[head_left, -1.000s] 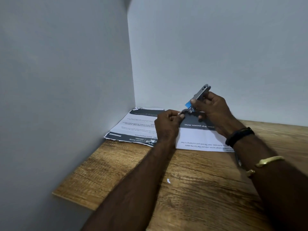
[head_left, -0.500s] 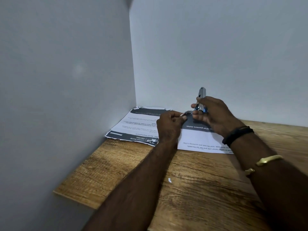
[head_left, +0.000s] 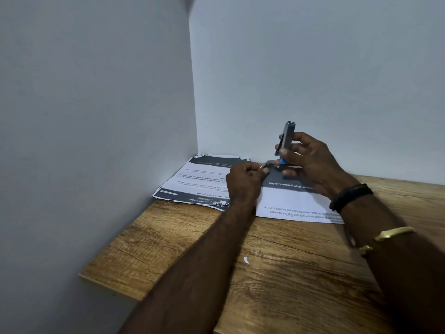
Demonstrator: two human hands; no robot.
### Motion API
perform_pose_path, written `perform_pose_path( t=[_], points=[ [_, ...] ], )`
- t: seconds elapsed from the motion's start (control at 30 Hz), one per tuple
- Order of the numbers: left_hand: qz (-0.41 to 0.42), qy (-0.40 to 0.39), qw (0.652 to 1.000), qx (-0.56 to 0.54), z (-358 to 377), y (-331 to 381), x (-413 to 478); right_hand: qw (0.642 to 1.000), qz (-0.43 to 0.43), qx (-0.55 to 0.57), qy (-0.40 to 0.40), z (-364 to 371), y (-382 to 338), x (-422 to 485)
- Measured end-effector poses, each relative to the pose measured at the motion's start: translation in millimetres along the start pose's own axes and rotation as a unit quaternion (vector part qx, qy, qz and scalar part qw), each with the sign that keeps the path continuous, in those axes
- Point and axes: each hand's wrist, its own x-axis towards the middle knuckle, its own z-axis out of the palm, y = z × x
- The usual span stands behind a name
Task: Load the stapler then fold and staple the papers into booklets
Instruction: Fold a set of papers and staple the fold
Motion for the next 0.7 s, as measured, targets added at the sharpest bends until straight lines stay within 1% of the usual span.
perform_pose_path(
  t=[0.07, 0.23, 0.3, 0.47, 0.57, 0.7],
  points=[
    [-0.004, 0.001, 1.000, 0.000, 0.0, 0.8, 0.2, 1.000, -0.007, -0.007, -0.012, 0.2, 1.6, -1.5],
    [0.019, -0.002, 1.000, -0.004, 1.0, 3.2, -1.4, 0.995, -0.008, -0.038, -0.087, 2.6, 4.8, -4.9],
    [0.030, -0.004, 1.000, 0.002, 0.4, 4.2, -2.9, 0.994, -0.014, -0.051, -0.096, 4.5, 3.2, -5.8],
    [0.025, -0.003, 1.000, -0.016, 0.2, 7.4, -7.3, 0.987, -0.050, -0.140, -0.058, 10.7, -0.2, -5.4],
    [0.028, -0.016, 0.999, -0.018, 0.5, 8.2, -9.5, 0.986, -0.069, -0.145, -0.040, 12.3, 0.3, -4.9],
    [0.027, -0.026, 0.999, -0.012, 0.6, 8.0, -9.7, 0.977, -0.086, -0.192, -0.024, 12.2, 1.5, -4.9]
  ],
)
